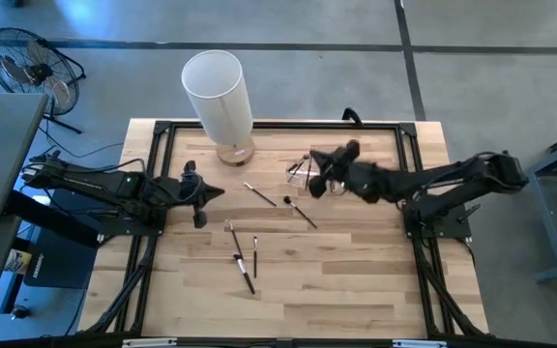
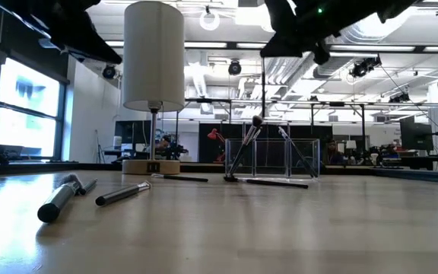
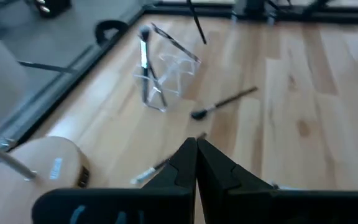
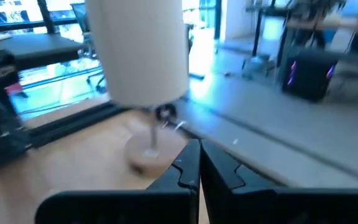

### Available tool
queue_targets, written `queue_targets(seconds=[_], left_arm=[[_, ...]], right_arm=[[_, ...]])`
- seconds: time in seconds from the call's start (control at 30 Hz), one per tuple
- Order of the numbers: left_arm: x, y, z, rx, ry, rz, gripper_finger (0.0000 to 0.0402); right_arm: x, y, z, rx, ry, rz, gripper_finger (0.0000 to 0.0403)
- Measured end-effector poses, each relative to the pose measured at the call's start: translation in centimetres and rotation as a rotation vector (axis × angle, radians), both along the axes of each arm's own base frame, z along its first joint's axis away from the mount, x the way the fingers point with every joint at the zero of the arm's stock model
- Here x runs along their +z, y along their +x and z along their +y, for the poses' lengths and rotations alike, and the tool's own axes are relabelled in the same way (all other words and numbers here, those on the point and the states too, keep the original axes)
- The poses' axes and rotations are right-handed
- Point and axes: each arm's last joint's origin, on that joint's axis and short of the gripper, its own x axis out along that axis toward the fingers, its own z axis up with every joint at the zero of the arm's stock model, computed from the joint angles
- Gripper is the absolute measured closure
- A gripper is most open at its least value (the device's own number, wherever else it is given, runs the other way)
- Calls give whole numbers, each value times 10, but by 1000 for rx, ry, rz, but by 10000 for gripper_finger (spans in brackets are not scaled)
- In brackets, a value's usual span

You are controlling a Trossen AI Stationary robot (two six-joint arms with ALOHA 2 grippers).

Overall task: Put items in baskets/containers
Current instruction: Put the black eyeshadow brush into the transparent organizer

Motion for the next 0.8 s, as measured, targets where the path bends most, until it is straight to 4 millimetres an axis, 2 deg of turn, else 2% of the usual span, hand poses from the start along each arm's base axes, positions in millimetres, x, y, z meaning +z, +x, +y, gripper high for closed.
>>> queue_targets(seconds=[0.2, 0.4, 0.57, 0.8], left_arm=[[0, 1, 1, 39, 11, -7, 401], [0, 1, 1, 48, -8, -14, 401], [0, 1, 1, 60, -36, -23, 401], [0, 1, 1, 67, -51, -29, 402]], right_arm=[[0, -4, -38, 3, -75, 86, 403], [-20, -3, -62, 14, -63, 177, 403], [-39, -3, -68, 64, -12, 213, 403], [-44, -3, -68, 59, 19, 226, 387]])
